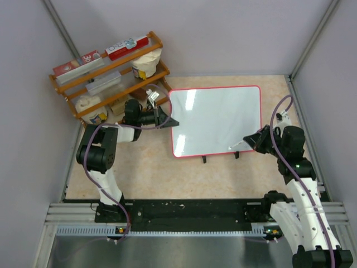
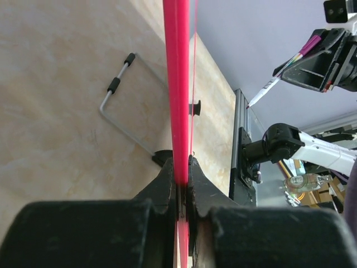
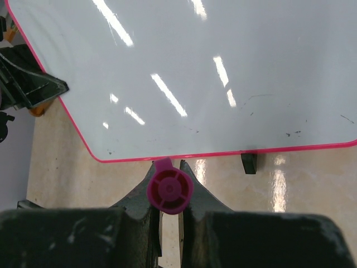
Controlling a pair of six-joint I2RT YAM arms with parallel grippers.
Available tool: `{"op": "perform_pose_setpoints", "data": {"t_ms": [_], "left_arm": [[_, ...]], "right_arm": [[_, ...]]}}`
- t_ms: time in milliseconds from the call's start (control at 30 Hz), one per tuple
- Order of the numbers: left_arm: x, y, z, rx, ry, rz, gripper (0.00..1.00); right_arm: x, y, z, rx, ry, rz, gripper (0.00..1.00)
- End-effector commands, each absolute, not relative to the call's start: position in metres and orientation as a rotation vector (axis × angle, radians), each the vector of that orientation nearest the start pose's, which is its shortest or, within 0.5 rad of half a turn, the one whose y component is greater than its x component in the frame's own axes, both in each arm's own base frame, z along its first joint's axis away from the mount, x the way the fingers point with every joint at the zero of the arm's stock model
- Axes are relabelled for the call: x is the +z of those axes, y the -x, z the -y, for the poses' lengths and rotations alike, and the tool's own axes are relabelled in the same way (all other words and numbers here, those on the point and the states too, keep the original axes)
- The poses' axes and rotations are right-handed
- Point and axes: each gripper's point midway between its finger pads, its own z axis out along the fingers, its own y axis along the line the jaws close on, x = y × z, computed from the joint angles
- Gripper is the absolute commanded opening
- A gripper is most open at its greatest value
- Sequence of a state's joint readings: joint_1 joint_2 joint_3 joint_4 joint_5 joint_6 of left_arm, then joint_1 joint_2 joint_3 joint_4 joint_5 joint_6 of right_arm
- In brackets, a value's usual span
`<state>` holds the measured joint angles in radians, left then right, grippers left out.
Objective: Write a sentence on the whiteboard
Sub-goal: Move the whiteboard to the center of the board.
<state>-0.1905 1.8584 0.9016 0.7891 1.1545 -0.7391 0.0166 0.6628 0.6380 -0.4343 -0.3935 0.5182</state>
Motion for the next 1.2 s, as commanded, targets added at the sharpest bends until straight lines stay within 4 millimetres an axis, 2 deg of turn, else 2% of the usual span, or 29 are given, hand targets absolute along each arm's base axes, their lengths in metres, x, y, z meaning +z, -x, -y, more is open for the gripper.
{"op": "perform_pose_setpoints", "data": {"t_ms": [0, 167, 433, 733, 1000, 1167], "left_arm": [[0.181, -0.358, 0.258, -1.615, -0.604, -1.714, 0.00], [0.169, -0.355, 0.264, -1.636, -0.605, -1.733, 0.00], [0.147, -0.330, 0.257, -1.678, -0.609, -1.769, 0.00], [0.156, -0.299, 0.254, -1.786, -0.627, -1.719, 0.00], [0.149, -0.266, 0.247, -1.859, -0.655, -1.709, 0.00], [0.140, -0.253, 0.245, -1.846, -0.654, -1.719, 0.00]], "right_arm": [[0.227, -0.253, -0.087, 0.720, -0.236, -1.958, 0.00], [0.228, -0.254, -0.086, 0.715, -0.231, -1.955, 0.00], [0.229, -0.253, -0.087, 0.722, -0.227, -1.953, 0.00], [0.232, -0.252, -0.089, 0.731, -0.225, -1.946, 0.00], [0.232, -0.251, -0.090, 0.739, -0.221, -1.947, 0.00], [0.232, -0.250, -0.090, 0.744, -0.222, -1.948, 0.00]]}}
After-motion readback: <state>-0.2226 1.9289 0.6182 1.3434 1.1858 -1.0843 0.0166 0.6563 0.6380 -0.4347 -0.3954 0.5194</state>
